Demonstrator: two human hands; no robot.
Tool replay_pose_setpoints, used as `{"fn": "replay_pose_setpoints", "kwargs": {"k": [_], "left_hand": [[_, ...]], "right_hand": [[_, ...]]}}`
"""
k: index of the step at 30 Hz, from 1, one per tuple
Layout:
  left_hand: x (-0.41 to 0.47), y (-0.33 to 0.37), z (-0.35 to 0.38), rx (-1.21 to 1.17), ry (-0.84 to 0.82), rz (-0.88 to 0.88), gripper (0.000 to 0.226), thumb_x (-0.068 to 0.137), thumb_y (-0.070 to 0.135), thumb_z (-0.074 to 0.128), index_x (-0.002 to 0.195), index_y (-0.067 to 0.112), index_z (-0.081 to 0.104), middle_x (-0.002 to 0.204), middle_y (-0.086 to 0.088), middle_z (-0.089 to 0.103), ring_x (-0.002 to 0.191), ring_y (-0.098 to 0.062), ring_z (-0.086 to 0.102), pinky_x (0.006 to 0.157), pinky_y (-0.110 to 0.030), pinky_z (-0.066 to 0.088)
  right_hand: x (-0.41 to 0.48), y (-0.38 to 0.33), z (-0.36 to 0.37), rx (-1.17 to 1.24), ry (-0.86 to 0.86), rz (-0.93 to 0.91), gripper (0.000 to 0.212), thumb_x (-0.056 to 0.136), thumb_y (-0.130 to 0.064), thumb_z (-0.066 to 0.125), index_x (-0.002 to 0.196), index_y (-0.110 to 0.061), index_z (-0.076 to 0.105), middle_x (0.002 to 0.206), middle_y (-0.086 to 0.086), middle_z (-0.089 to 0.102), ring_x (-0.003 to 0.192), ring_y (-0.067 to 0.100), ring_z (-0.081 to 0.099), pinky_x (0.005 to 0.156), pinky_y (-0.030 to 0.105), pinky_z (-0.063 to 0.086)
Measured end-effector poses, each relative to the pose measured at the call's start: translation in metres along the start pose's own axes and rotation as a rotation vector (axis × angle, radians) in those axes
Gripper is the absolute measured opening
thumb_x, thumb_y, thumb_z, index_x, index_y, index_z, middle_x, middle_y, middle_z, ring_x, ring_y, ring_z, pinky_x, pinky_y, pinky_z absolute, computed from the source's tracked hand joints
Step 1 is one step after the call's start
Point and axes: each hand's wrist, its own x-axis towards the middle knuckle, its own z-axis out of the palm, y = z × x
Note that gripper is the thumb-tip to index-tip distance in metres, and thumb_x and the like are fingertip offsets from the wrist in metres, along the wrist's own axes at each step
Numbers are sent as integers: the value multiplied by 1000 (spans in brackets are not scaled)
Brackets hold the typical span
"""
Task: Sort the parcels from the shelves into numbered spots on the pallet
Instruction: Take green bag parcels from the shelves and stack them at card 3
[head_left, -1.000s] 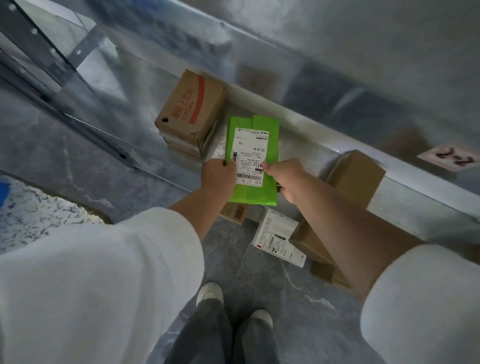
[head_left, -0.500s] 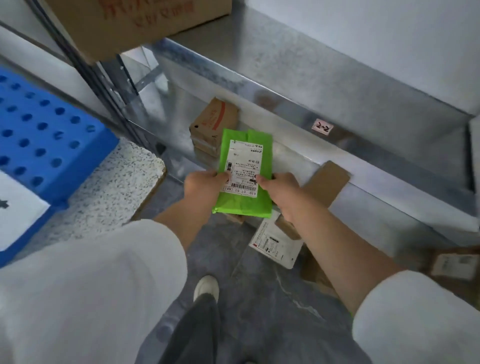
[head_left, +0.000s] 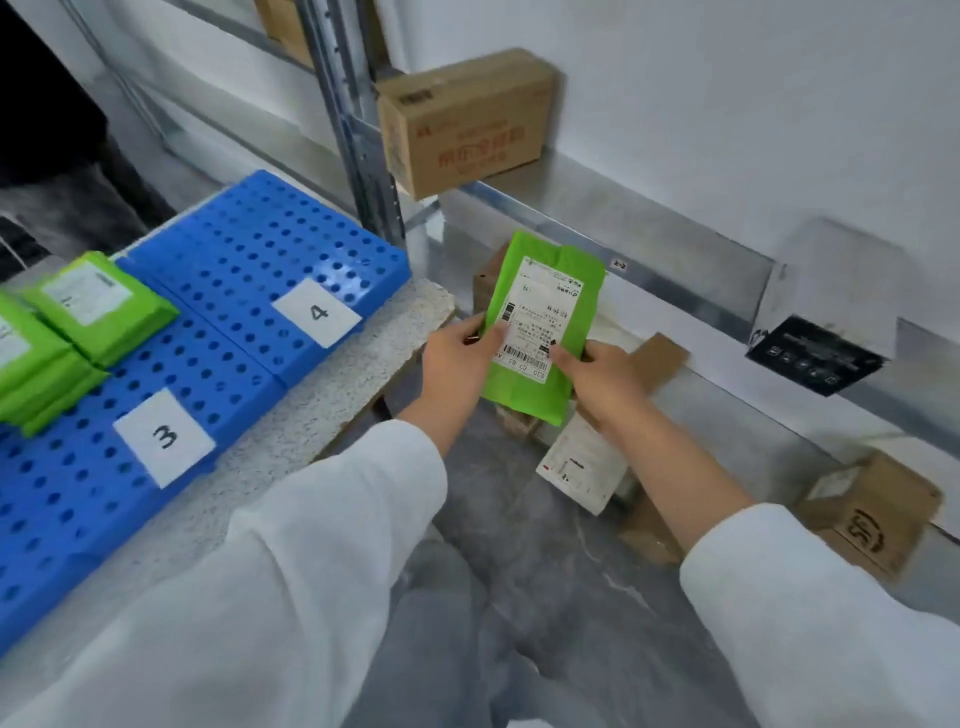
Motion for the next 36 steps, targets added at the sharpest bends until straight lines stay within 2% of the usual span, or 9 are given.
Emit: {"fn": "replay_pose_setpoints", "kwargs": {"k": [7,11,14,19,21,26,28,33,36], "left_hand": [[-52,37,-86,-108,197,86,16,90,28,66,104,37,69,87,17,72,84,-9,70,76,-33,59],[-58,46,-151,-110,298,52,34,89,32,66,121,19,68,99,9,73,88,-9,70,80,-34,58],[-57,46,-198,-143,368,21,40,86,37,68,123,20,66,102,6,73,92,-12,70,85,-41,58],[-40,27,-275,-134,482,-22,57,73,56,69,121,25,67,108,8,72,99,-12,68,89,-43,55],[-34,18,-306,-138,527,-43,53,78,47,71,124,20,66,112,7,70,101,-14,66,93,-42,53],[-19,-3,-377,-95,602,-77,18,93,26,62,110,22,65,86,23,63,77,3,58,71,-19,49],[-10,-10,-398,-89,610,-87,22,93,26,62,114,28,58,85,26,56,76,7,54,66,-10,44],[15,-33,-440,-106,603,-134,53,90,36,65,136,12,53,117,3,66,96,-12,65,82,-27,56],[26,-47,-456,-82,589,-154,54,89,43,63,134,15,56,115,5,68,97,-10,65,81,-26,56]], "right_hand": [[-57,-70,36,-14,-89,-236,29,92,-23,63,118,-13,65,117,3,68,93,13,61,75,22,44],[-75,-112,84,-2,-174,-330,27,92,-19,62,118,-12,64,110,-6,65,89,8,59,60,8,42],[-82,-141,123,-54,-227,-379,26,92,-20,62,116,-10,64,112,-5,65,93,12,61,71,20,46],[-78,-184,197,-230,-307,-458,28,93,-29,60,116,-13,62,108,-2,63,89,11,57,66,21,41],[-78,-200,231,-269,-332,-485,27,93,-28,60,115,-12,62,108,-2,63,89,11,56,71,25,42],[-80,-230,318,-266,-446,-507,25,94,-25,60,116,-13,63,111,-1,65,90,11,59,64,17,44],[-76,-239,346,-276,-468,-499,26,95,-26,58,117,-14,63,112,0,65,92,13,60,68,22,46],[-61,-254,400,-312,-490,-489,24,96,-26,57,117,-16,60,109,-2,63,91,13,60,70,22,48],[-51,-255,425,-345,-497,-486,25,95,-27,57,118,-17,59,111,-1,62,95,14,60,75,26,49]]}}
